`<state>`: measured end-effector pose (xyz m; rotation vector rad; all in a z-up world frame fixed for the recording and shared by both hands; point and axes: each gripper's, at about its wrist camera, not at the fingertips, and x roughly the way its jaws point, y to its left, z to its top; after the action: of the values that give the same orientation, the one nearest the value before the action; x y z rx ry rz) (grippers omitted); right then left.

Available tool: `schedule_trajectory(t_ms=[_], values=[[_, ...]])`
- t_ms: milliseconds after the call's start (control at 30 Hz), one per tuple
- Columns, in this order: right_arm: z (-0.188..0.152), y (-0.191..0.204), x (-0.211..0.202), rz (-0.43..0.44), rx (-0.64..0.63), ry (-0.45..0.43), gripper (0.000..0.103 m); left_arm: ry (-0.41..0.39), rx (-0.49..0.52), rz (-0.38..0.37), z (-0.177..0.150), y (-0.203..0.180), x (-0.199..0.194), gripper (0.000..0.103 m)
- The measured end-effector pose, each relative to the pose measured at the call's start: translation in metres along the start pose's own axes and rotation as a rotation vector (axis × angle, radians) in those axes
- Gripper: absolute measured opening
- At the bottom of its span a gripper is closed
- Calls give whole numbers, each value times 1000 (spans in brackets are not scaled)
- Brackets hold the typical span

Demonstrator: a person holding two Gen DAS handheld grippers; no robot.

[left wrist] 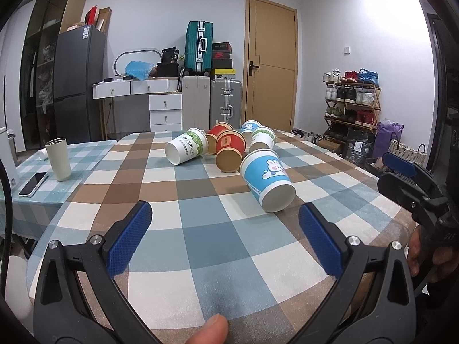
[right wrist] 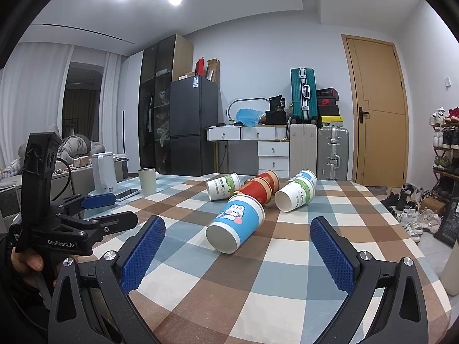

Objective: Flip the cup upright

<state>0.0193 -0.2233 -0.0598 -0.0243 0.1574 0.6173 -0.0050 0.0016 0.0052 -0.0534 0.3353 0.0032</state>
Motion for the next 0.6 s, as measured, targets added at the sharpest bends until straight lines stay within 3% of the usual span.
schedule_trajectory(t_ms=[600], values=[[2, -1, 3, -1, 0, 3, 103, 10, 16, 7, -2, -4, 1, 102]])
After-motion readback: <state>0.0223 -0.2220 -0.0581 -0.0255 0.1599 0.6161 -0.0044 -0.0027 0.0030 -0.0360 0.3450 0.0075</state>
